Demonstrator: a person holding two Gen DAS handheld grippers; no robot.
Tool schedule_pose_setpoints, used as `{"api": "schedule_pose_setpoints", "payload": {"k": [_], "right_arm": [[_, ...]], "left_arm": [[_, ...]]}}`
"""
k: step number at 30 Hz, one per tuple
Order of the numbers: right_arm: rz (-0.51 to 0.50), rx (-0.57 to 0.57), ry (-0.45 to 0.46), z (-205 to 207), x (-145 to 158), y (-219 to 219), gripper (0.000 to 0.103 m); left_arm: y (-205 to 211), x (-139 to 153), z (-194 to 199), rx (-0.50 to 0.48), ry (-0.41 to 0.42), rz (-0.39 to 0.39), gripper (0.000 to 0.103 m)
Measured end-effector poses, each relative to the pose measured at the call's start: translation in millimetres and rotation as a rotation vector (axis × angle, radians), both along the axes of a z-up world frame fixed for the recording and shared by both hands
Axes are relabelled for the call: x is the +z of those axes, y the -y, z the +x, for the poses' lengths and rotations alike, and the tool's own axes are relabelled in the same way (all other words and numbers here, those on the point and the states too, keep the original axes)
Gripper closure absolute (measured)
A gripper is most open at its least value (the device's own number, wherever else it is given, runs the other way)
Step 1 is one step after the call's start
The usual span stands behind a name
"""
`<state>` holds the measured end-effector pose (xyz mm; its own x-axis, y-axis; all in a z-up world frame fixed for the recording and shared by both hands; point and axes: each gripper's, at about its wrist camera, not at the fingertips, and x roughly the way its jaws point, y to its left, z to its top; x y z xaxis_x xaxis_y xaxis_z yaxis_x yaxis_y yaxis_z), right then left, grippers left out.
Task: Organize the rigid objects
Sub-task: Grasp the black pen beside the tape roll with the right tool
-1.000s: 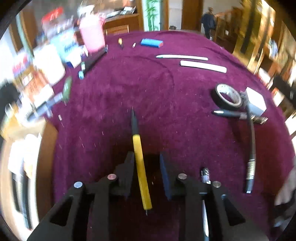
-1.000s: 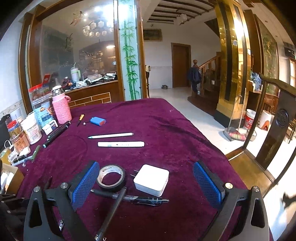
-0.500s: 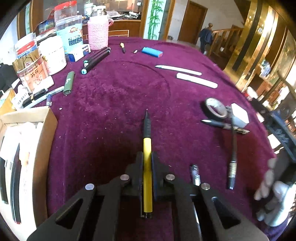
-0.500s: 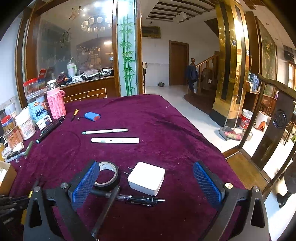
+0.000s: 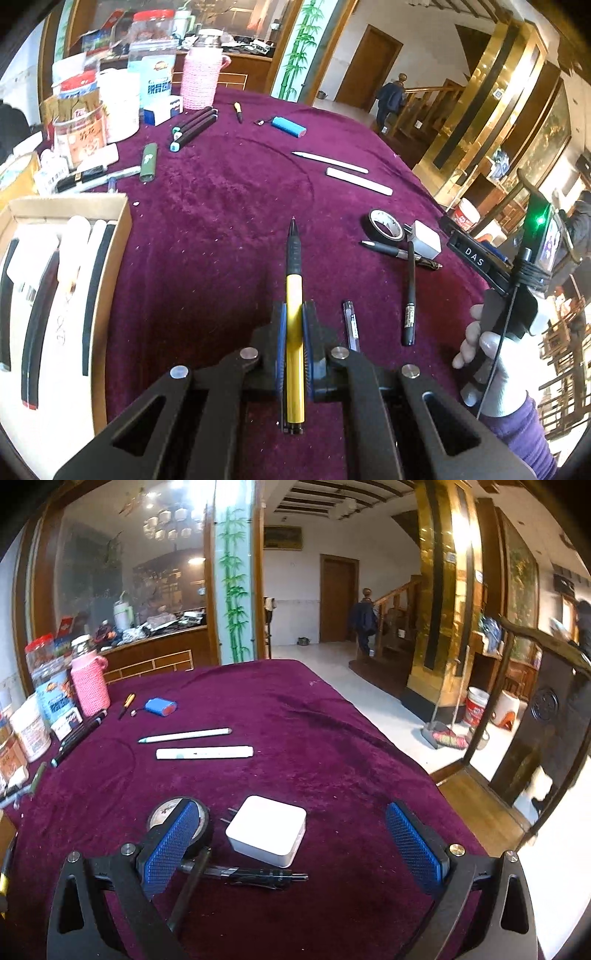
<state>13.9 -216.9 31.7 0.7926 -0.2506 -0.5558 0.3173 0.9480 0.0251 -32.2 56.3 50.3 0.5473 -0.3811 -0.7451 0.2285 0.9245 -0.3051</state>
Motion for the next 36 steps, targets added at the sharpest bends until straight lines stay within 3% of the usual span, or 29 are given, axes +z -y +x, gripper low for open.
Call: {"api": "schedule_pose_setpoints", "payload": {"k": [4,7,14,19,23,28,31,32,36], "right_arm": [[0.055,0.006,-0.021,-2,2,6,0.001],[0.168,0.061,-0.023,-13,8,12,0.001],[0.306,0.166,-0.134,-25,-4,2,0.001],[0.288,0.226,-0.164,-25,-6,-25,0.01],[0.259,0.208,-0.212,-13,-13,-39,0.035],[0.225,0.176,-0.314,2,-36,-59,0.044],[0.115,0.162,-0.316,1,-38,-74,0.075],[0.124,0.173,-0.313,1,-37,-74,0.086],[0.218,0.193,-0.305,-6,-37,-61,0.093]], "left_arm": [[-11,8,-11,0.003,0.025,-0.01,0.095],[-19,10,-15,0.01,0.035,-0.015,0.095],[-33,2,-21,0.014,0.015,-0.063,0.095],[-37,3,-26,0.01,0.014,-0.079,0.095],[-40,6,-31,0.01,0.026,-0.079,0.095],[-41,8,-35,0.013,0.034,-0.067,0.095],[-41,9,-38,0.016,0.047,-0.048,0.095],[-41,9,-39,0.016,0.051,-0.043,0.095],[-44,10,-43,0.021,0.06,-0.044,0.095]]}}
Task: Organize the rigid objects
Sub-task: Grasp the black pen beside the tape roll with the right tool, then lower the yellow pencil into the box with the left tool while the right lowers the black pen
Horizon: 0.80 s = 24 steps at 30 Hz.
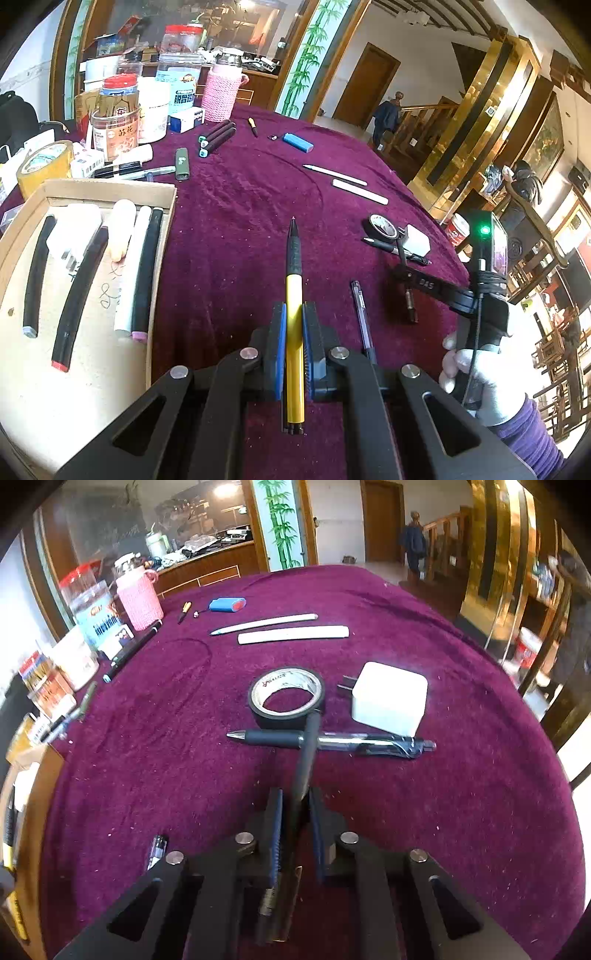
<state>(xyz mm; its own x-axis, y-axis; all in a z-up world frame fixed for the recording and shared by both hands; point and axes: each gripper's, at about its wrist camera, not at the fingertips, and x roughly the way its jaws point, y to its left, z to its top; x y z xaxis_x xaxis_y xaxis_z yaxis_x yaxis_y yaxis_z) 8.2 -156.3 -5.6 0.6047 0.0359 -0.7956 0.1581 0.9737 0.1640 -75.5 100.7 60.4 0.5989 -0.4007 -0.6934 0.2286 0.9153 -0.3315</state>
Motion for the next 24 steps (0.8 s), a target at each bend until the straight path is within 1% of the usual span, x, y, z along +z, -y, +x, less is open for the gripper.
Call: {"api": "schedule_pose_setpoints", "payload": {"k": [3,12,17,24], "right_arm": [[0.056,0.003,0.007,-10,4,9,0.093],[0.134,0.047,0.084,-41,34,7,0.093],[0.192,0.106,0.121,-54,55,-9,0.093],[0.266,0.228,0.146,-67,80,-48,0.093]], "left_arm": [[-5,1,-3,0.006,0.004,-0.009,0.095],[-17,7,-18,0.019,0.021,-0.039,0.095],[-25,13,-28,0.03,0.043,-0.054,0.095],[-45,22,-43,0.063,0.076,-0.063,0.095]]}}
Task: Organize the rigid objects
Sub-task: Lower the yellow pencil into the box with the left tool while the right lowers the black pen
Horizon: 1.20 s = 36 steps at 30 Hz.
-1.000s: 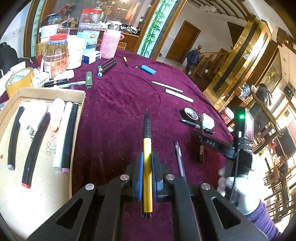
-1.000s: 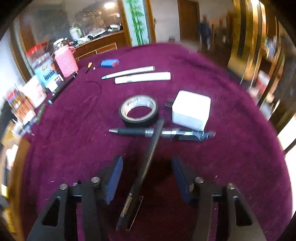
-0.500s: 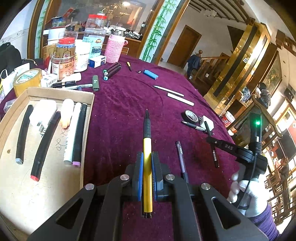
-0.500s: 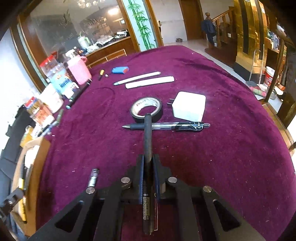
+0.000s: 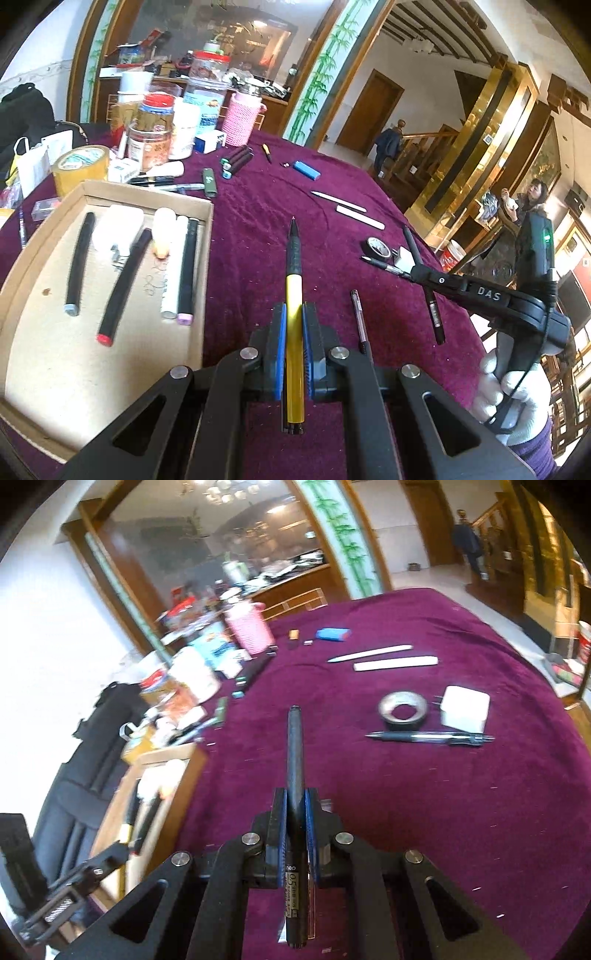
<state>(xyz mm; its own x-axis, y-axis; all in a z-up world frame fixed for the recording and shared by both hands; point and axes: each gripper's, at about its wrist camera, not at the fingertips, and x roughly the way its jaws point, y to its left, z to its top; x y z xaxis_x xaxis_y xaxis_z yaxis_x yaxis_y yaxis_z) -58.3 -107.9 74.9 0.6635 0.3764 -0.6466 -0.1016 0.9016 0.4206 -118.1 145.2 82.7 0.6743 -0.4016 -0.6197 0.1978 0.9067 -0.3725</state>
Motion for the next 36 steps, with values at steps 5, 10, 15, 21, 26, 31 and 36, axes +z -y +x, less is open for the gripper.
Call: {"api": "schedule_pose_setpoints", "payload": {"k": [5,10,15,21,26,31,36], "right_arm": [[0.04,0.085,0.002,-2,11,-34,0.093],[0.073,0.165,-0.012,3,16,-74,0.093],[0.121,0.237,-0.048,12,12,-113,0.092],[0.149,0.309,-0.085,20,3,-157,0.092],[0.153,0.361,-0.132,22,-12,-192,0.092],[0.146,0.388,-0.195,24,-31,-219,0.092],[0.084,0.389,-0.223,25,-50,-240,0.092]], "left_arm": [[-21,1,-7,0.035,0.002,-0.014,0.095],[-49,-3,-11,0.087,-0.004,-0.031,0.095],[-81,-9,-12,0.15,-0.019,-0.053,0.095],[-118,-23,-10,0.219,-0.051,-0.072,0.095],[-134,-32,-5,0.256,-0.076,-0.076,0.095],[-147,-44,-2,0.287,-0.114,-0.06,0.095],[-159,-52,2,0.305,-0.149,-0.053,0.095]]}}
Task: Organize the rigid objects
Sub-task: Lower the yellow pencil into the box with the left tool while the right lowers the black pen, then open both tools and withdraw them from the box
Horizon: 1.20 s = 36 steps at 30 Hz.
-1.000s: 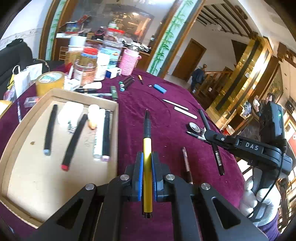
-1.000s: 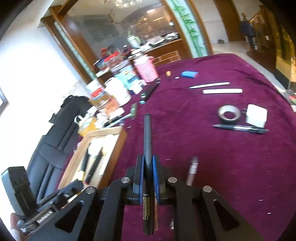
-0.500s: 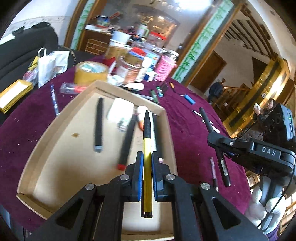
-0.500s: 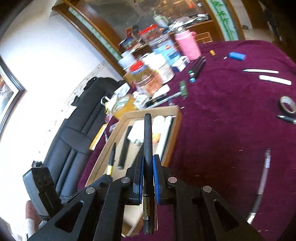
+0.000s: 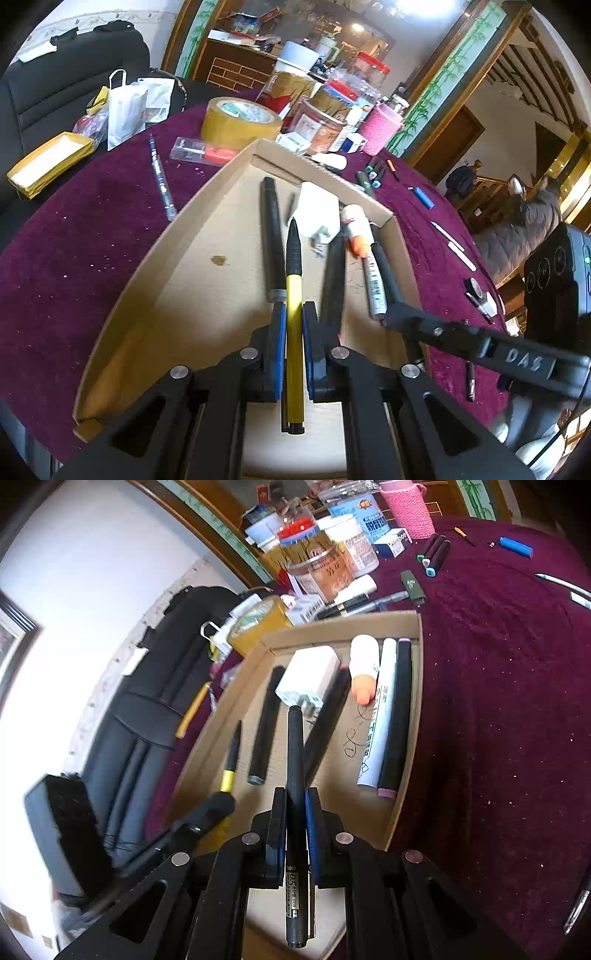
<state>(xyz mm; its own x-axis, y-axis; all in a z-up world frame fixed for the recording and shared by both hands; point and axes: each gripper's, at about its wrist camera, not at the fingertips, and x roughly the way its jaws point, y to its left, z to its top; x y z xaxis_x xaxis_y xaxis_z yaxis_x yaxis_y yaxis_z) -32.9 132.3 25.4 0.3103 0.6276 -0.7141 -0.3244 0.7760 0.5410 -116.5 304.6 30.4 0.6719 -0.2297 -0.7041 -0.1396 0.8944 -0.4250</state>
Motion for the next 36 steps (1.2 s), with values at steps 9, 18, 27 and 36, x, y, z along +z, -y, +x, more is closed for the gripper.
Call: {"api": "schedule_pose_setpoints", "payload": {"k": [9,18,27,36], "right_arm": [[-0.08,-0.01,0.007,3,-13,-13,0.092],[-0.154,-0.008,0.05,0,-12,-22,0.092],[-0.201,0.014,0.105,-6,-8,-30,0.076],[-0.21,0.01,0.28,-26,19,-20,0.044]], "left_arm": [[-9,-13,9,0.005,-0.046,-0.004,0.095],[-18,-13,10,0.049,-0.053,0.019,0.095],[-14,6,3,0.05,0.014,0.008,0.041],[-7,31,-12,0.052,0.072,-0.027,0.028]]}}
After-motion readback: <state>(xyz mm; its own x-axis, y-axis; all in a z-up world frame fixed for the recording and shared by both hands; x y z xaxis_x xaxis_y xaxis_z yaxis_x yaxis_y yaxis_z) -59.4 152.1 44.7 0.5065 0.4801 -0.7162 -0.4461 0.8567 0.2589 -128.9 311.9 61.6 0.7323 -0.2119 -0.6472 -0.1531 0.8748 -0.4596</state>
